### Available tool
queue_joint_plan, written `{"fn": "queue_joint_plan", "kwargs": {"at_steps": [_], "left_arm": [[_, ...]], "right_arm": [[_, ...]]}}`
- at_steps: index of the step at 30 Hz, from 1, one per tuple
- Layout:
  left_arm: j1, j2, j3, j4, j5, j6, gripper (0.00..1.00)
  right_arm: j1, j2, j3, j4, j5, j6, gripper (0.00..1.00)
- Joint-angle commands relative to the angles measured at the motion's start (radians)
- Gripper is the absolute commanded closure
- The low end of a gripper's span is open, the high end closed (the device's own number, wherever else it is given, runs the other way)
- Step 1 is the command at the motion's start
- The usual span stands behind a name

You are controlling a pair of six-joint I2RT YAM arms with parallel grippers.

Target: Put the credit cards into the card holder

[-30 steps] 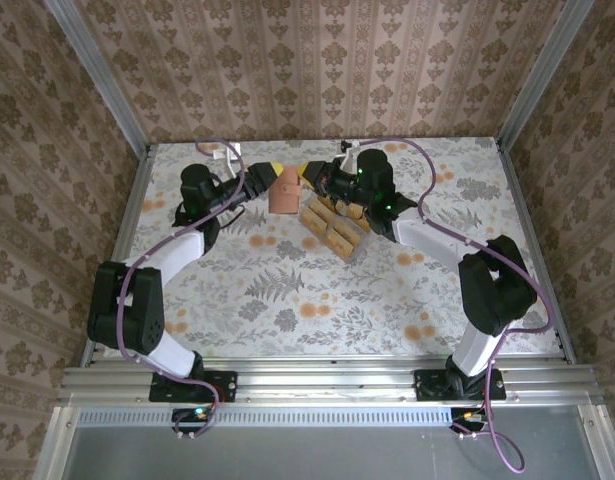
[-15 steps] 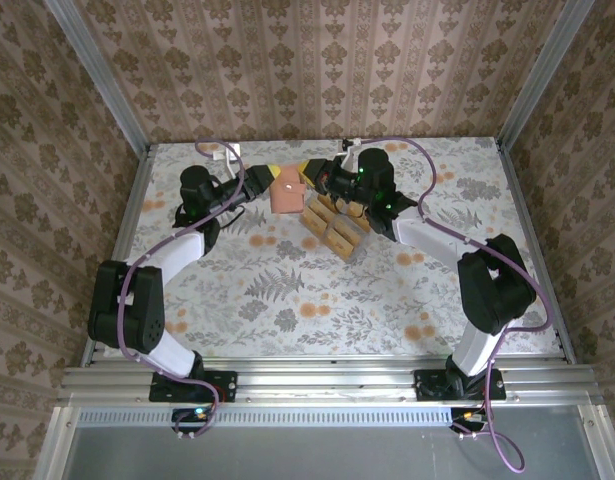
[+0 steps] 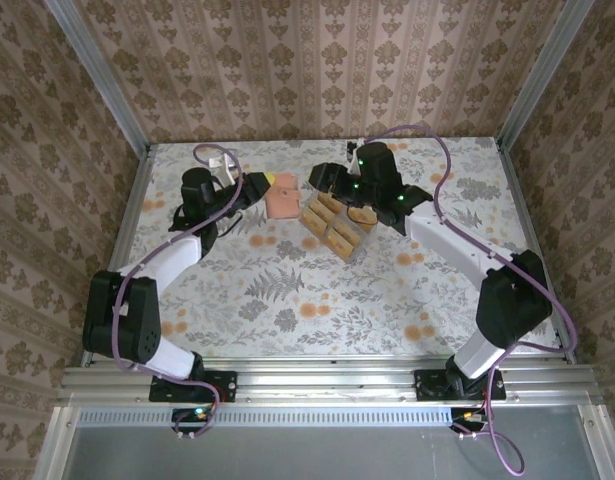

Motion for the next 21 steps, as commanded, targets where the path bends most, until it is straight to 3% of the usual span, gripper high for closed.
{"fn": "queue_joint_plan", "kwargs": {"at_steps": [1,11,21], "left_arm": [[-0.016,-0.032,0.006,-0.093,-0.081,0.079,1.00],[-0.056,-0.016,0.055,-0.164,-0.099,0.108,1.00],[-0.069,-0.019,0.062,-0.155,-0.095,0.086,1.00]], "right_arm": [[0.056,-0.007,0.041,-0.197,0.125,-0.164,0.37],[0.177,0.093,0.160,-0.254,0.222,-0.262,0.25],[0.200,0.198,0.242,-0.269,0.263,-0.272,0.26]]}}
